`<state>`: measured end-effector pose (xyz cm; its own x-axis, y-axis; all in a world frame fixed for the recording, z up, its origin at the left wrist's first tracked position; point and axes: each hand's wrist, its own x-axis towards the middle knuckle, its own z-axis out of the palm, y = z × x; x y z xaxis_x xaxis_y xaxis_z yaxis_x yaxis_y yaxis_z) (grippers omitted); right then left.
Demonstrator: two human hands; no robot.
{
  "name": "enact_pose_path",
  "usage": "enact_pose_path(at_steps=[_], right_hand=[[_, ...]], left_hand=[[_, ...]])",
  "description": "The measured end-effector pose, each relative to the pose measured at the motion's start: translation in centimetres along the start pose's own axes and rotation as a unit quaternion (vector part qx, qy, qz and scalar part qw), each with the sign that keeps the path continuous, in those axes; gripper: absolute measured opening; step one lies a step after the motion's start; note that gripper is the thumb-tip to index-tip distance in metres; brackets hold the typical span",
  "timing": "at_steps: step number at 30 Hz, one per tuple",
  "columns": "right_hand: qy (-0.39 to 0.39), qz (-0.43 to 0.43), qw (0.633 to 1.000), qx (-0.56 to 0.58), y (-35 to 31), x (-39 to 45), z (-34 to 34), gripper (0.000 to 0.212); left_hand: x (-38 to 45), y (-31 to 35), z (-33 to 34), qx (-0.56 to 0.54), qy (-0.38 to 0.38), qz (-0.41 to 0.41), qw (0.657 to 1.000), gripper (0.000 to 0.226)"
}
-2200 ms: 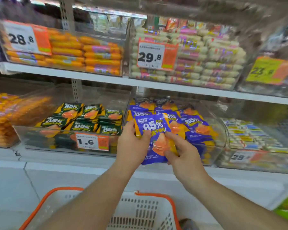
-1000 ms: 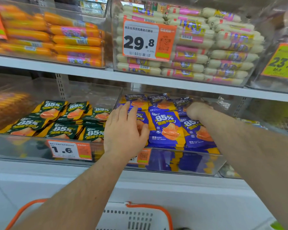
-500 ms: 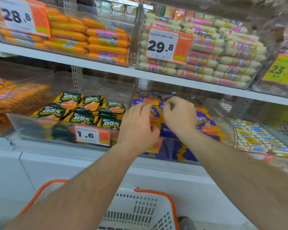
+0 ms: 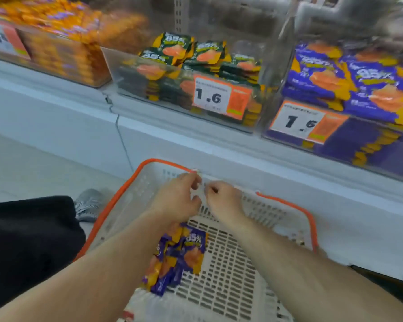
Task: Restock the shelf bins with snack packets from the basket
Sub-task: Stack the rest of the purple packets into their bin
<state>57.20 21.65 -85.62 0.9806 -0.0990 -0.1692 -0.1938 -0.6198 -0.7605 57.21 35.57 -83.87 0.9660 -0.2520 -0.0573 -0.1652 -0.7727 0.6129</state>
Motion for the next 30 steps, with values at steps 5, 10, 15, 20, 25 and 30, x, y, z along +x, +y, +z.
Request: enact_pose_path(at_steps=[5,10,15,20,25,30], right_hand=[[-0.125,0.303,0.940,0.094,6.2,0.6,6.9,0.019],[-0.176,0.415,0.882,0.140,8.6,0.3,11.6,0.011],[-0.152,0.445,0.863,0.186,7.9,0.6,15.1,0.038],[-0.122,0.465,0.843,0.242,7.3,1.0,16.9,0.036],[-0.073,0.449,0.871,0.183,7.9,0.9,14.9,0.022],[-0.099,0.404,0.872,0.257,6.5,0.5,9.8,0.021]], left_hand=[[0.5,-5.2,2.2,-0.073,-0.055,-0.163,0.982,0.037],[1.6,-7.5,3.3,-0.122,-0.034,-0.217,0.968,0.030],[2.1,-8.7,3.7,-0.140,-0.025,-0.244,0.959,0.028],[2.0,-9.7,4.0,-0.142,-0.029,-0.256,0.956,0.027],[1.5,-9.8,4.3,-0.130,-0.046,-0.267,0.954,0.027],[1.3,-8.4,4.4,-0.103,-0.083,-0.260,0.957,0.031]])
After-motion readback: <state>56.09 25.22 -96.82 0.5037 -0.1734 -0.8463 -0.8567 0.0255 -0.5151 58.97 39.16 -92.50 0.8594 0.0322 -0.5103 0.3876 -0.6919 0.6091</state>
